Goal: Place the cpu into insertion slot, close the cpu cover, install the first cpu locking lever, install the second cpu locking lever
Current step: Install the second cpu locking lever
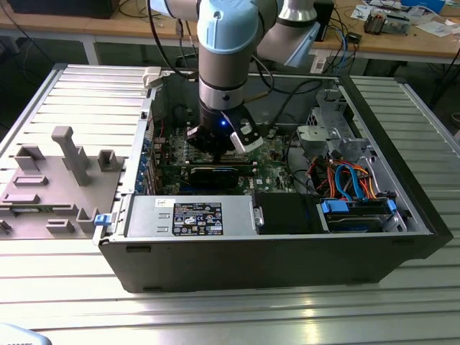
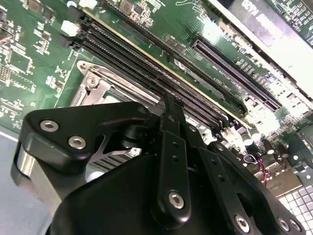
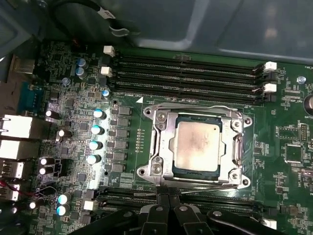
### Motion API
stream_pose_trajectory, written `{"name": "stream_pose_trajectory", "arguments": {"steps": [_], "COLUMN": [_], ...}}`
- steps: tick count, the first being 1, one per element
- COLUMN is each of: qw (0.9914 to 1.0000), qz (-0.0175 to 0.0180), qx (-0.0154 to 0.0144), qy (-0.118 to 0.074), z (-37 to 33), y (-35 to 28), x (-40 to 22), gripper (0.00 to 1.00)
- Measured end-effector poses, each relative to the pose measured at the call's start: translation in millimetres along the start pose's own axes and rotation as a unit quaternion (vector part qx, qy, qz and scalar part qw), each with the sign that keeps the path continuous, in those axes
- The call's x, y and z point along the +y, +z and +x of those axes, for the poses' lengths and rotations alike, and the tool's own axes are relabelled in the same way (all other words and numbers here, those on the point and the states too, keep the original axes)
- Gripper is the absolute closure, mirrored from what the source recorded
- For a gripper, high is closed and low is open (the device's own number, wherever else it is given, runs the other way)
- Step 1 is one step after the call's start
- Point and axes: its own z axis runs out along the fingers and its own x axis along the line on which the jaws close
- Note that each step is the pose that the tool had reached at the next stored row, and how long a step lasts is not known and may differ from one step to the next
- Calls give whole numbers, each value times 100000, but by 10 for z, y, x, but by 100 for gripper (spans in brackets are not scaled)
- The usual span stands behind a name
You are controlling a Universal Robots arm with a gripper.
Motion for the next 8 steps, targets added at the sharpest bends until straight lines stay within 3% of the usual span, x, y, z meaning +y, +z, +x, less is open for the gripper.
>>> {"name": "stream_pose_trajectory", "arguments": {"steps": [8], "qw": [100000], "qz": [-28], "qx": [12], "qy": [-116], "z": [86], "y": [45], "x": [28], "gripper": [89]}}
